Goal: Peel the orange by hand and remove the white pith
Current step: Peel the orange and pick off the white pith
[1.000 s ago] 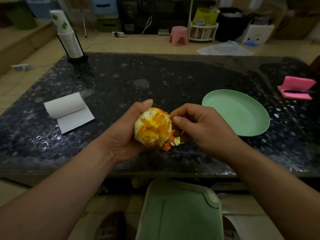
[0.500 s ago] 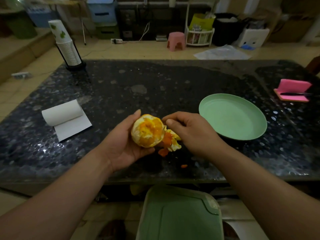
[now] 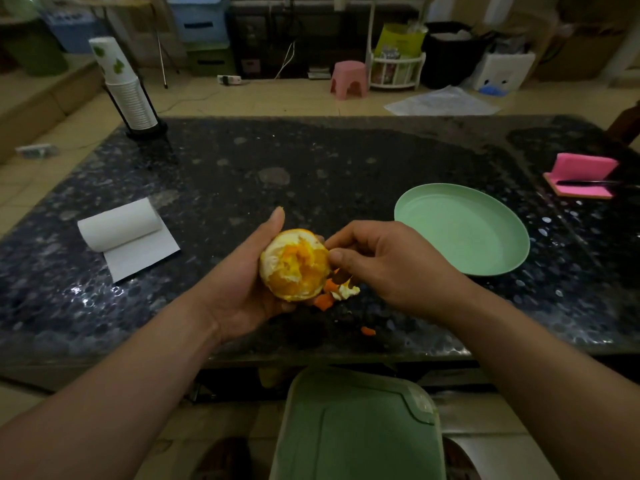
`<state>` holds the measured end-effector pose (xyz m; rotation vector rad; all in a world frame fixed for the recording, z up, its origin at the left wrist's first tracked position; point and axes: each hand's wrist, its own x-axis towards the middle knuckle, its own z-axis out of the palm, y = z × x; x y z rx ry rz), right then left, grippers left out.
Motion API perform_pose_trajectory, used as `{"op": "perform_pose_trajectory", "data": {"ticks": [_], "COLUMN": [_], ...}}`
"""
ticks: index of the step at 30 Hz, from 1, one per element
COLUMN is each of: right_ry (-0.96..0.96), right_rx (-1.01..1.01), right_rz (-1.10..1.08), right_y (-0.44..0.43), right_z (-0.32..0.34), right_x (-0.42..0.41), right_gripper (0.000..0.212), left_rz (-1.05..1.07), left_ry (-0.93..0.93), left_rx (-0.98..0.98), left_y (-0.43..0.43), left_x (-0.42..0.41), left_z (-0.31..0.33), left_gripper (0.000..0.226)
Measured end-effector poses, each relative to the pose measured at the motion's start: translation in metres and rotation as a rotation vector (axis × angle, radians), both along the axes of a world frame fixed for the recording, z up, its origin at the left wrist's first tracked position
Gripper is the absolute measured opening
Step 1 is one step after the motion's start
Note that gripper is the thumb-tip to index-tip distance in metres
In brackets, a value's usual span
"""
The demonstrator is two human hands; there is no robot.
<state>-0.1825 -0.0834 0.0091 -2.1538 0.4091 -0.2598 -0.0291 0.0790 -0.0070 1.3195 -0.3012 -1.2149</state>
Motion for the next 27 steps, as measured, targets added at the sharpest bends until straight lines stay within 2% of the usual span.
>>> {"op": "perform_pose_trajectory", "data": {"ticks": [6,13,21,27], "right_ry": [-0.013,-0.001,-0.040,0.036], "right_rx": [-0.025,0.109,0.185,0.108], "right_rz": [-0.032,-0.076,-0.084,-0.067], "right_y": [0.006,0.008,0.012,0.013], "right_z": [0.002,0.008,0.009,0.010], "right_x": [0.000,0.001,0.000,0.002], "right_gripper": [0.008,0.010,0.008,0.013], "left_rz": [0.039,0.049,0.059,0.036], "left_ry": [-0.077,-0.162,-0.165,-0.228], "left_rx": [0.024,-0.030,-0.079,-0.075], "left_y": [-0.001,-0.005,-0.002,0.000], "left_x": [-0.004,-0.010,-0.010,-0.015], "left_z": [-0.001,0.006,0.010,0.012], "left_gripper": [0.077,0.075,0.074,0.073]}}
